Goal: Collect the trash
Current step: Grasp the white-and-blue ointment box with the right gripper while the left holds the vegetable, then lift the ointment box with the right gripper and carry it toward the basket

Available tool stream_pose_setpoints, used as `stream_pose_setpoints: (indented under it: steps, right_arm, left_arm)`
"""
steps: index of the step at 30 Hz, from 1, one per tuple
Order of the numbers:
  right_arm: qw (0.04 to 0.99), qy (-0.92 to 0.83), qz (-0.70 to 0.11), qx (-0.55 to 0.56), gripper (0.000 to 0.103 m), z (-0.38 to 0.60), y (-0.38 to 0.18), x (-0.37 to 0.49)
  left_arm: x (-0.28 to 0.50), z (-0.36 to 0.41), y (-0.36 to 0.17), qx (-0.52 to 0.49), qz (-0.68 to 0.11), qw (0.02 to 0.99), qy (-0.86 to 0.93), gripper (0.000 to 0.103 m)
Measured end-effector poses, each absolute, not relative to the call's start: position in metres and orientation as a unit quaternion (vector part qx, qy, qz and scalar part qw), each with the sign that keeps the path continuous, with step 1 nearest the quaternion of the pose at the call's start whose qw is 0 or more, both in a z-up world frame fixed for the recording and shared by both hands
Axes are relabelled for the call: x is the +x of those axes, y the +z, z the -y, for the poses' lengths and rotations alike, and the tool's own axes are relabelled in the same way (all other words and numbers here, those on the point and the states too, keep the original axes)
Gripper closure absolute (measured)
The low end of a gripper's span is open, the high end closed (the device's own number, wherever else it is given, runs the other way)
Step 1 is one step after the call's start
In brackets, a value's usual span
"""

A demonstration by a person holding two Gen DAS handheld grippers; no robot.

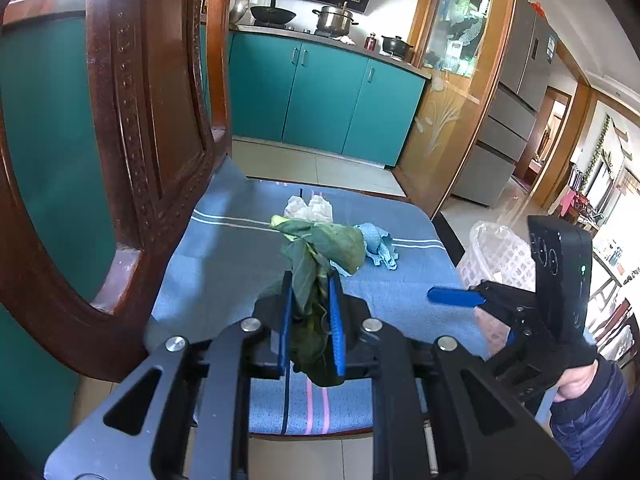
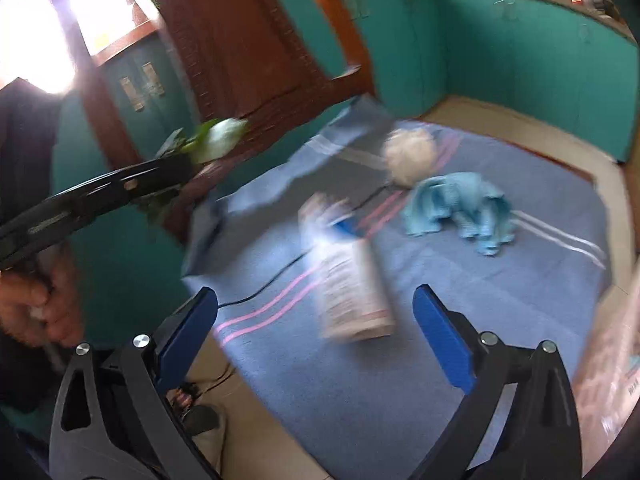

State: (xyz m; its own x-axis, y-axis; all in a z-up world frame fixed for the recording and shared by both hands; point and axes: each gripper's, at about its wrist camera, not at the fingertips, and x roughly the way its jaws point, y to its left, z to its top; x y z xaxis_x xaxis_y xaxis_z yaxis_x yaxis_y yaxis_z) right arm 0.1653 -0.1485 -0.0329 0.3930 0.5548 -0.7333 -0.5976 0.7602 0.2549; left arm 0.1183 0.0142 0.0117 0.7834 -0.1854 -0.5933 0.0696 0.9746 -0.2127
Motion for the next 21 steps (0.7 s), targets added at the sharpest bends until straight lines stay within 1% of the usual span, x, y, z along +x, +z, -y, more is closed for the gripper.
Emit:
stream_pose_setpoints:
  steps: [2,5,8,10,11,13,14,15,18,21]
  right_arm:
    - [0.851,0.329,-0.406,-0.050,0.007,0.145,-0.034,0.160]
    - [0.841,0.338,-0.416,-0.080,0.007,0.126,-0.042,0.153]
    - [0.840,0.317,-0.414,-0.148,0.007,0.104,-0.058,0.146]
    - [0.837,0.308,-0.430,-0.140,0.007,0.100,-0.072,0.157]
    - [0.835,0.300,-0.443,-0.131,0.008,0.099,-0.079,0.163]
    - [0.829,0.296,-0.455,-0.134,0.033,0.096,-0.090,0.171]
    - [0.825,0.293,-0.462,-0.143,0.056,0.093,-0.095,0.173]
    - [0.832,0.283,-0.450,-0.157,0.062,0.092,-0.094,0.174]
    - [0.826,0.288,-0.469,-0.120,0.063,0.100,-0.091,0.179]
    - [0.842,0.269,-0.454,-0.110,0.063,0.109,-0.073,0.174]
  left_arm:
    - [0.119,-0.016,0.011,-0.090,-0.323,0.940,-0.065,0.086]
    - [0.119,-0.019,0.011,-0.095,-0.322,0.940,-0.060,0.086]
    - [0.118,-0.020,0.013,-0.095,-0.320,0.941,-0.057,0.086]
    - [0.118,-0.021,0.013,-0.095,-0.320,0.941,-0.055,0.086]
    - [0.118,-0.021,0.013,-0.094,-0.320,0.941,-0.053,0.086]
    - [0.118,-0.022,0.013,-0.094,-0.321,0.941,-0.052,0.086]
    - [0.118,-0.023,0.014,-0.094,-0.320,0.941,-0.051,0.086]
    - [0.117,-0.023,0.014,-0.094,-0.320,0.941,-0.051,0.086]
    - [0.117,-0.025,0.015,-0.096,-0.318,0.942,-0.049,0.086]
    - [0.118,-0.026,0.016,-0.098,-0.317,0.942,-0.047,0.086]
